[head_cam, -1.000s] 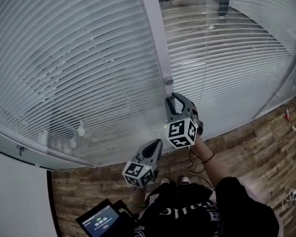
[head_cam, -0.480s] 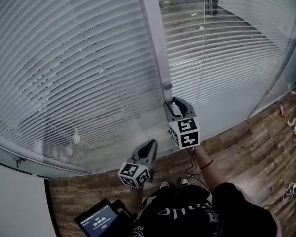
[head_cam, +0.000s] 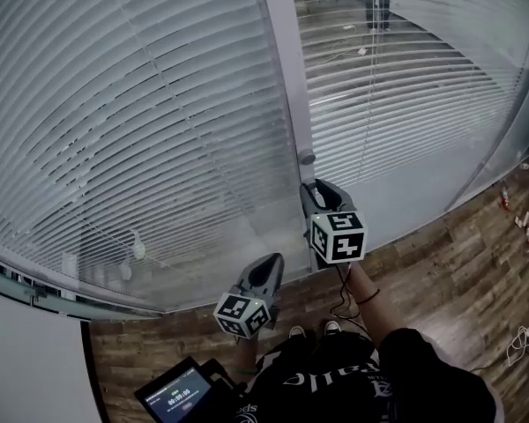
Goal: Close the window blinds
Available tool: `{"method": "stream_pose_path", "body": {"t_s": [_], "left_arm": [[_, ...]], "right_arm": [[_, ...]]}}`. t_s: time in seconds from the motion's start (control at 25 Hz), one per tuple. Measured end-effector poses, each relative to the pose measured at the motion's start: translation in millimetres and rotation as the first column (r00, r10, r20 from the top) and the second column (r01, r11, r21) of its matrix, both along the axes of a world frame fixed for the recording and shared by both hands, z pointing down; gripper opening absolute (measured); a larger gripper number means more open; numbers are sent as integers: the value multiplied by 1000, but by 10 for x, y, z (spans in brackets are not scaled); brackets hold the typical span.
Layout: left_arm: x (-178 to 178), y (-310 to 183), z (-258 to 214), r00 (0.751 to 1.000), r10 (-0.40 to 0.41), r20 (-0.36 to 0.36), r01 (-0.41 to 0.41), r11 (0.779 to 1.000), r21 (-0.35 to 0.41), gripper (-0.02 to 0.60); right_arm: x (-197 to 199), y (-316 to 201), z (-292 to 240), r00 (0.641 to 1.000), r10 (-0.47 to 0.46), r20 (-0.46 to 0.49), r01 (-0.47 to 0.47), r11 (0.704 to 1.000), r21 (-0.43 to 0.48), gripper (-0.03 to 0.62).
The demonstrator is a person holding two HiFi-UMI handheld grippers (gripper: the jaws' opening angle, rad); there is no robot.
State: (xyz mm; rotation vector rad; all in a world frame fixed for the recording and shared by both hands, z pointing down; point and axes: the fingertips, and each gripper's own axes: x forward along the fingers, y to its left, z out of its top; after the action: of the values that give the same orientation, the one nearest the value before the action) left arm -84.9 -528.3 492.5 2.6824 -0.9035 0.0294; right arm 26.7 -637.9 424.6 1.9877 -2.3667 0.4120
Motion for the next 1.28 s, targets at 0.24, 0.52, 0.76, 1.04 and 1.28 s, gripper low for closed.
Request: {"method": "stream_pose_path", "body": {"t_s": [0.24,0.52,0.76,1.04,1.28], "left_arm": [[-93,-86,36,1000,-9,-2,9,1000,-14,3],[-4,-88,63,1000,12,-12,-12,1000,-22,3],[31,-73,42,1000,19,-12,-19,1000,-19,3],[55,-90,38,1000,14,-7,-14,1000,-17,3],[139,83,30,1000,-16,-15,16,1000,-13,3]], "right_arm": [[-15,-75,-10,731,-21,682,81,995,-56,133],[51,-86,197,0,81,997,196,977,-79,133],[8,-69,178,-266,119,957,231,971,-57,133],[38,-101,175,-129,56,990,217,976,-27,133],[104,257,199,342,-42,939,198,980,-28,153]]}}
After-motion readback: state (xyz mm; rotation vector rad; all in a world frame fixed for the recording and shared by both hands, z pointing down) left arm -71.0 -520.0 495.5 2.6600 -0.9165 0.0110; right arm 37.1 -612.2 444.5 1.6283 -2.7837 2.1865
